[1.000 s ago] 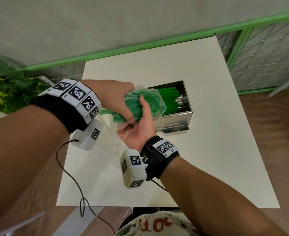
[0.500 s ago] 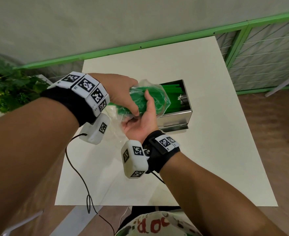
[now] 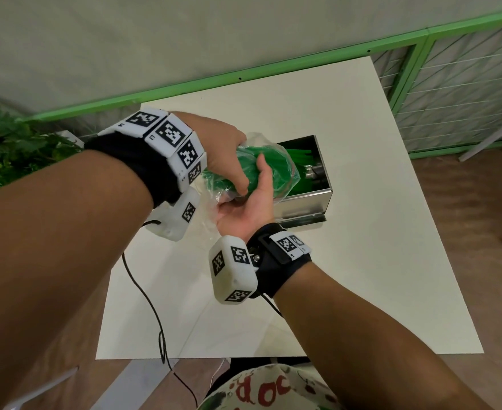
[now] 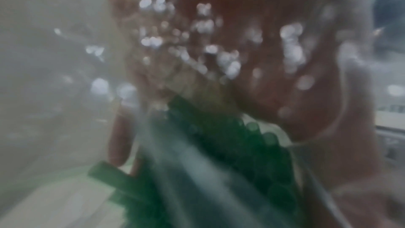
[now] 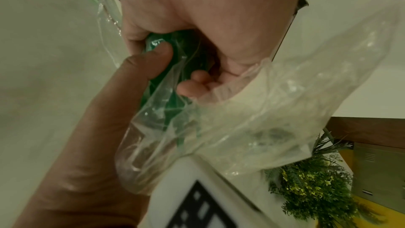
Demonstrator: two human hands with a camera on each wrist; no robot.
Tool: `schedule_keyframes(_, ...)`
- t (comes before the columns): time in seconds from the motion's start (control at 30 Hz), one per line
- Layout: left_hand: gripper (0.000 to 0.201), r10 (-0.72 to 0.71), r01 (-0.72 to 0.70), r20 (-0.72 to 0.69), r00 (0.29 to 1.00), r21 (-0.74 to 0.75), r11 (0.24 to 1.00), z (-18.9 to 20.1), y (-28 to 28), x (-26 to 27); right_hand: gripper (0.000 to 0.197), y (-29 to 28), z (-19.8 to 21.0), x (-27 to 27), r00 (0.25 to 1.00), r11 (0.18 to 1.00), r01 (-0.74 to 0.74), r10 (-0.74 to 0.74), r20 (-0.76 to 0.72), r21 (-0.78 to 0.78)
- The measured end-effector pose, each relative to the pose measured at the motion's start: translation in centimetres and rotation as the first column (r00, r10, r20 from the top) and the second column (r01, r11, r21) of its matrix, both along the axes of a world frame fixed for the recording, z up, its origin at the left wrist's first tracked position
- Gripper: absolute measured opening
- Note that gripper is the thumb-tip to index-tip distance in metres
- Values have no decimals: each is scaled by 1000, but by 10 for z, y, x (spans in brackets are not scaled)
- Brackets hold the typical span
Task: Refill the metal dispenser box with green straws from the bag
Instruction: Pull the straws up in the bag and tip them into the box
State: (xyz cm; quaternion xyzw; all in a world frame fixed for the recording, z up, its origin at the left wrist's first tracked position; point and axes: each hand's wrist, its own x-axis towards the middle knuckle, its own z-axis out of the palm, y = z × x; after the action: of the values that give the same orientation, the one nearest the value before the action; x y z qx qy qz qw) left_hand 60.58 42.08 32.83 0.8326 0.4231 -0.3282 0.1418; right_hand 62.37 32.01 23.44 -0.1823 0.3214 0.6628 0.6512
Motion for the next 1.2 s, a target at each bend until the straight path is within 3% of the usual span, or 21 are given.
schedule_keyframes(0.13, 70, -52, 54, -64, 997, 39, 998, 1, 4, 11, 43, 4, -3, 2, 998, 999, -47, 46, -35, -28)
schedule_keyframes(0.3, 75, -129, 137, -138, 982, 52, 989, 2, 6, 31, 41, 7, 1, 7, 999, 999, 36, -37, -39, -35)
schedule_keyframes(0.33, 77, -138, 147, -145, 980, 53, 988, 2, 7, 35, 44, 8, 2, 8, 997, 998, 50, -51, -49, -28)
schedule_keyframes(0.43, 88, -137, 147, -154, 979, 55, 988, 6, 6, 49, 82, 12, 3, 11, 999, 998, 33, -35, -41, -45)
schedule_keyframes(0.57, 128, -124, 131, -127, 984, 50, 990, 15, -1, 59, 90, 15, 2, 19, 995, 995, 75, -79, -54, -72)
schedule_keyframes(0.7, 111, -138, 145, -102, 985, 70, 987, 18, -2, 65, 98, 13, 0, 24, 995, 992, 74, -79, -52, -102)
schedule_keyframes(0.83, 135, -184, 195, -155, 971, 56, 979, 25, -6, 70, 95, 12, 2, 27, 994, 992, 81, -88, -67, -98)
schedule_keyframes(0.93, 139, -197, 210, -191, 962, 48, 977, 32, -6, 70, 91, 9, 10, 24, 996, 997, 59, -63, -70, -57)
schedule_keyframes(1.13, 119, -185, 206, -284, 941, 48, 977, 42, -1, 60, 85, 6, 25, 15, 991, 998, -3, 10, -132, 60)
schedule_keyframes(1.2, 124, -158, 186, -301, 940, 64, 981, 45, 1, 53, 89, 7, 26, 10, 987, 995, -30, 45, -156, 97)
